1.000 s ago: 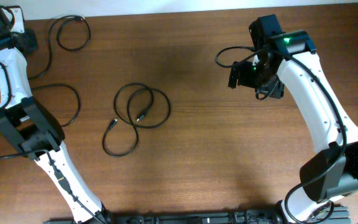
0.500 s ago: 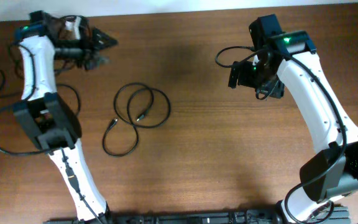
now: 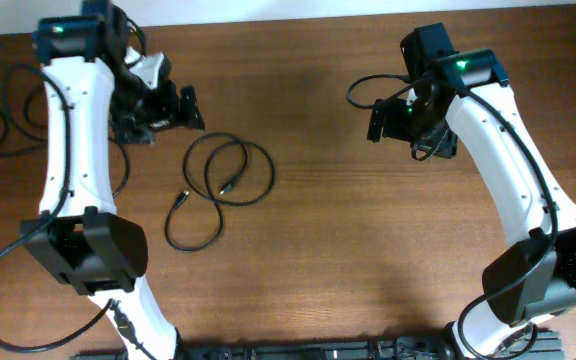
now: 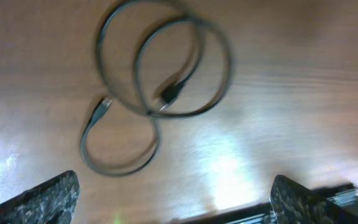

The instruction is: Untangle cables

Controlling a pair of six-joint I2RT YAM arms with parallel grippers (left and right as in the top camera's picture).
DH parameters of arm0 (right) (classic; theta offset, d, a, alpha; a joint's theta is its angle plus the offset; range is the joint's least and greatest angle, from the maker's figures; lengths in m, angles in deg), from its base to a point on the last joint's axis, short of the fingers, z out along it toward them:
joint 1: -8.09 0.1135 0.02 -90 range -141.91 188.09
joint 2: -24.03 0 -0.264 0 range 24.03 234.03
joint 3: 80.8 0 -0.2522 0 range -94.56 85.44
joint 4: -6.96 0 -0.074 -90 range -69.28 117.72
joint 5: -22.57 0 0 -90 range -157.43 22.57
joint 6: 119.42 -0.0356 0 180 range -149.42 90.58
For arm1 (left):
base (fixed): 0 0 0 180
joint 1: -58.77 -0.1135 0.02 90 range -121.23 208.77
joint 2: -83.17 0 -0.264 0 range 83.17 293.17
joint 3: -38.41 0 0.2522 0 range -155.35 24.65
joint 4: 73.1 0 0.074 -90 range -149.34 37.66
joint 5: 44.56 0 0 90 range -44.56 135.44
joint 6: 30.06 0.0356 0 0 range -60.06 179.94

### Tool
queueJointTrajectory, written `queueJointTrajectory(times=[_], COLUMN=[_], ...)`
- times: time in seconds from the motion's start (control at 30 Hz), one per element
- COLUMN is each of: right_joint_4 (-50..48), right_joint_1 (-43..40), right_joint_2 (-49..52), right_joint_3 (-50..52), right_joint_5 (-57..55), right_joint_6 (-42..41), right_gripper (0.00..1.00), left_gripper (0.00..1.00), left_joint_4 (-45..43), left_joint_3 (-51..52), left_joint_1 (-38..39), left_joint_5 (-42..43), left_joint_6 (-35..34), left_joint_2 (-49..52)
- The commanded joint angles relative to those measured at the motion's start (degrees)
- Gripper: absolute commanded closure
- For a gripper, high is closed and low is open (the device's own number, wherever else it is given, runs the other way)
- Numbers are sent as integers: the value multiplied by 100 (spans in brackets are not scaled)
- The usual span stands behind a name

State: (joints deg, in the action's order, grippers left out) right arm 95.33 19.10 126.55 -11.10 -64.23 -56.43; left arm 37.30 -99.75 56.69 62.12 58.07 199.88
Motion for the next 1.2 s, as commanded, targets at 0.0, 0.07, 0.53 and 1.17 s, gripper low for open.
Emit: queueJointTrajectory(times=[0.0, 0.07, 0.53, 1.17], right_joint_4=[-4, -4, -4, -4], right_joint_1=[-15, -15, -15, -15], right_joint_2=[13, 13, 13, 13], right_joint_3=[-11, -11, -11, -11], right_joint_5=[-70, -70, -70, -70], right_joint_6=[-22, -22, -22, -22], right_gripper=[2, 2, 2, 2], left_gripper=[1, 1, 1, 50], left_joint_4=[-31, -476, -3989, -4778], left_joint_3=[367, 841, 4347, 4948], left_joint_1=[208, 323, 396, 922], left_joint_5=[-684, -796, -1204, -1794], left_joint_6=[-503, -514, -713, -1331], left_joint_2=[-243, -240, -240, -238])
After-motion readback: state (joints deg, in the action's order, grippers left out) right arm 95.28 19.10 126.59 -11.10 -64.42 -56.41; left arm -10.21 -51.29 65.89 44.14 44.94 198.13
